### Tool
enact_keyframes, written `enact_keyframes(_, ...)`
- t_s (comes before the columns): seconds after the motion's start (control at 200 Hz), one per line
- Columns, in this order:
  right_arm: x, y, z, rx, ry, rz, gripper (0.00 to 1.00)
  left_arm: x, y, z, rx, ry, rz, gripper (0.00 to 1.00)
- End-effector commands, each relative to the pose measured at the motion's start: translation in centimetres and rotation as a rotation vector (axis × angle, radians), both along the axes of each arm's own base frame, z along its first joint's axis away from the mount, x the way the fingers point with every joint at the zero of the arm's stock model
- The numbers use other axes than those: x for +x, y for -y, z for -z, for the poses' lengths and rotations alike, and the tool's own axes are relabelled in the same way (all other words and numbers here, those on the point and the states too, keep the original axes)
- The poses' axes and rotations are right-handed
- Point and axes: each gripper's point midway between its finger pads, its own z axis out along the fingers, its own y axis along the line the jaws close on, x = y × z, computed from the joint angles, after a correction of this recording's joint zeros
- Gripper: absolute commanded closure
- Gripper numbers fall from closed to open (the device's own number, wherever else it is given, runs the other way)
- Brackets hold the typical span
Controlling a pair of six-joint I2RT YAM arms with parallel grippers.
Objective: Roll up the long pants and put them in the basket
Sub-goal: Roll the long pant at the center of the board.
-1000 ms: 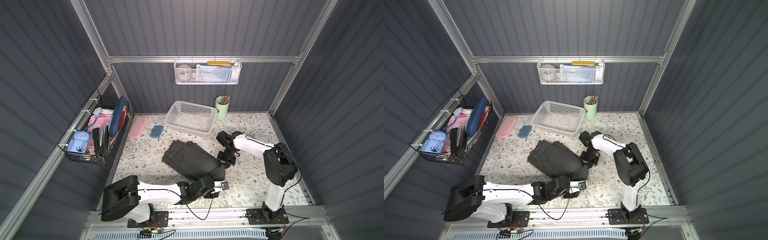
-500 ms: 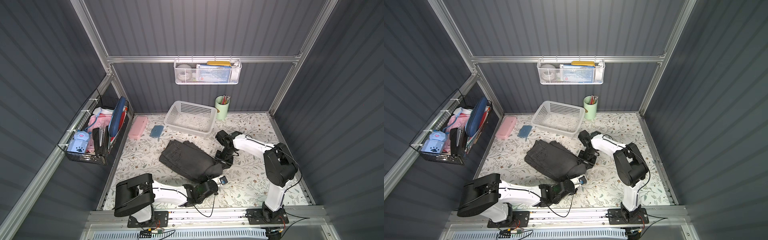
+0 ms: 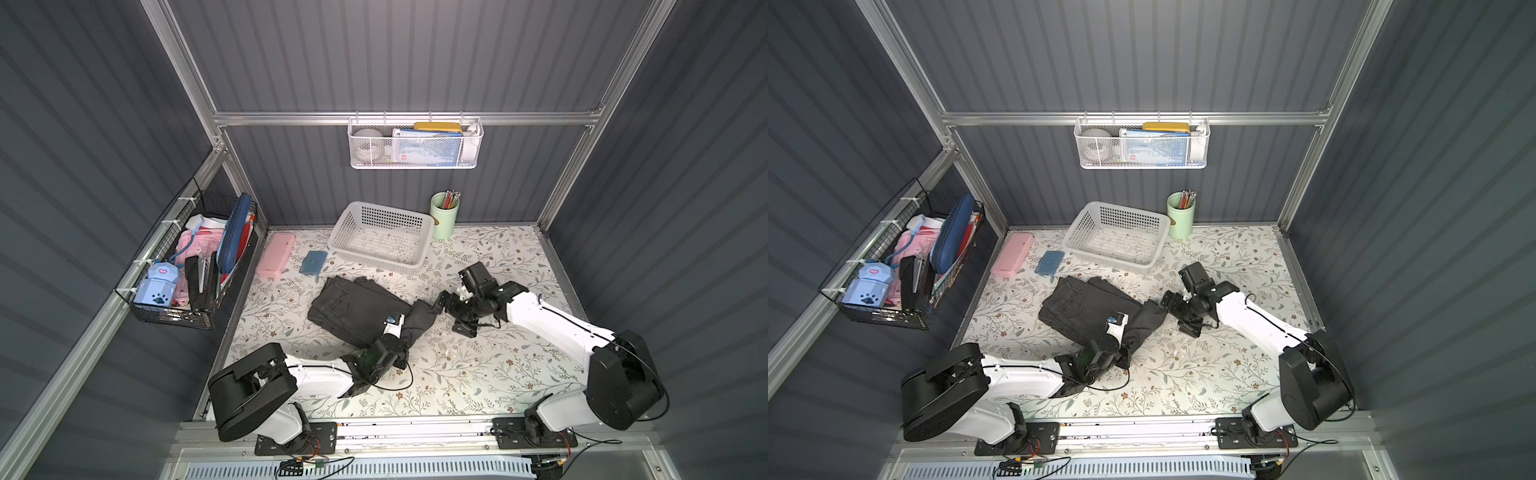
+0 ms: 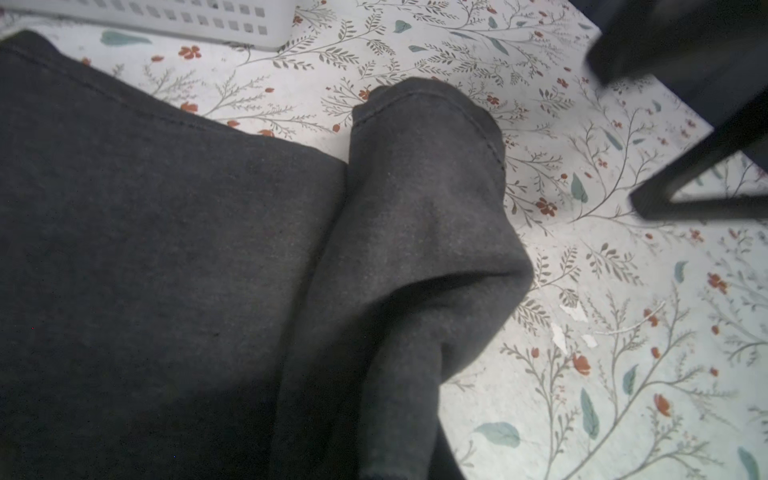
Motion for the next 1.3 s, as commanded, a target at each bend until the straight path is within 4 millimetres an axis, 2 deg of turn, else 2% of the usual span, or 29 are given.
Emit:
enact_keyframes(0.0,1.6,-2.9,1.1,0.116,0.048,0.020,0.04,-0.5,-1.7,1.6,-0.104,-0.110,-0.112,1.00)
enact_keyframes(0.15,3.5,-5.6,1.4,0.169,0.126,-0.002,0.05,-0.5,-2.9,2.5,-0.215,-0.142,-0.191,1.00)
enact_keyframes(0.335,4.9,-8.1,1.8,0.216,0.141,-0.002,0.07,-0.6,-2.8,2.9,-0.262,-0.159,-0.180,1.00)
enact_keyframes(0.455,5.1,-9.6,2.0,0.207,0.140,-0.009,0.12,-0.4,-1.8,2.7,-0.280,-0.166,-0.131,1.00)
enact_keyframes(0.56,5.3,-10.7,2.9,0.199,0.113,-0.012,0.19,-0.5,-0.4,2.4,-0.303,-0.162,-0.059,1.00)
enact_keyframes(0.655,5.2,-11.6,3.5,0.187,0.086,-0.022,0.31,-0.5,0.7,2.3,-0.292,-0.168,-0.012,1.00)
enact_keyframes(0.72,4.8,-11.5,4.0,0.135,0.066,-0.031,0.39,-0.4,1.3,2.1,-0.281,-0.170,0.013,1.00)
enact_keyframes(0.755,4.6,-11.1,4.3,0.105,0.049,-0.029,0.47,-0.4,1.6,2.0,-0.276,-0.168,0.023,1.00)
enact_keyframes(0.801,4.5,-10.3,4.5,0.061,0.046,-0.022,0.66,-0.3,1.8,1.8,-0.267,-0.167,0.034,1.00)
enact_keyframes(0.826,4.4,-9.8,4.7,0.029,0.044,-0.024,0.72,-0.3,2.0,1.7,-0.258,-0.167,0.041,1.00)
enact_keyframes(0.841,4.3,-9.5,4.7,0.009,0.041,-0.028,0.74,-0.3,2.1,1.6,-0.254,-0.165,0.049,0.96)
enact_keyframes(0.876,4.2,-8.8,4.6,-0.030,0.046,-0.047,0.79,-0.3,2.4,1.3,-0.239,-0.165,0.062,0.71)
enact_keyframes(0.886,4.2,-8.7,4.5,-0.042,0.049,-0.053,0.80,-0.3,2.5,1.2,-0.236,-0.163,0.065,0.67)
enact_keyframes(0.961,4.1,-6.5,4.2,-0.182,0.041,-0.099,0.88,-0.4,3.5,0.0,-0.202,-0.155,0.126,0.61)
enact_keyframes(1.016,3.8,-4.6,4.1,-0.301,0.023,-0.148,0.90,-0.5,4.0,-1.3,-0.182,-0.146,0.159,0.54)
enact_keyframes(1.111,3.4,-1.8,4.0,-0.421,-0.021,-0.230,0.93,-0.1,3.5,-4.0,-0.159,-0.122,0.141,0.38)
enact_keyframes(1.151,3.4,-0.8,3.9,-0.471,-0.021,-0.262,0.93,0.1,2.7,-4.8,-0.142,-0.118,0.112,0.34)
enact_keyframes(1.226,3.7,1.4,3.4,-0.583,-0.013,-0.323,0.93,0.5,0.6,-6.4,-0.119,-0.100,0.046,0.33)
enact_keyframes(1.296,4.0,3.1,2.7,-0.685,-0.016,-0.375,0.92,1.0,-2.2,-6.6,-0.097,-0.104,-0.054,0.32)
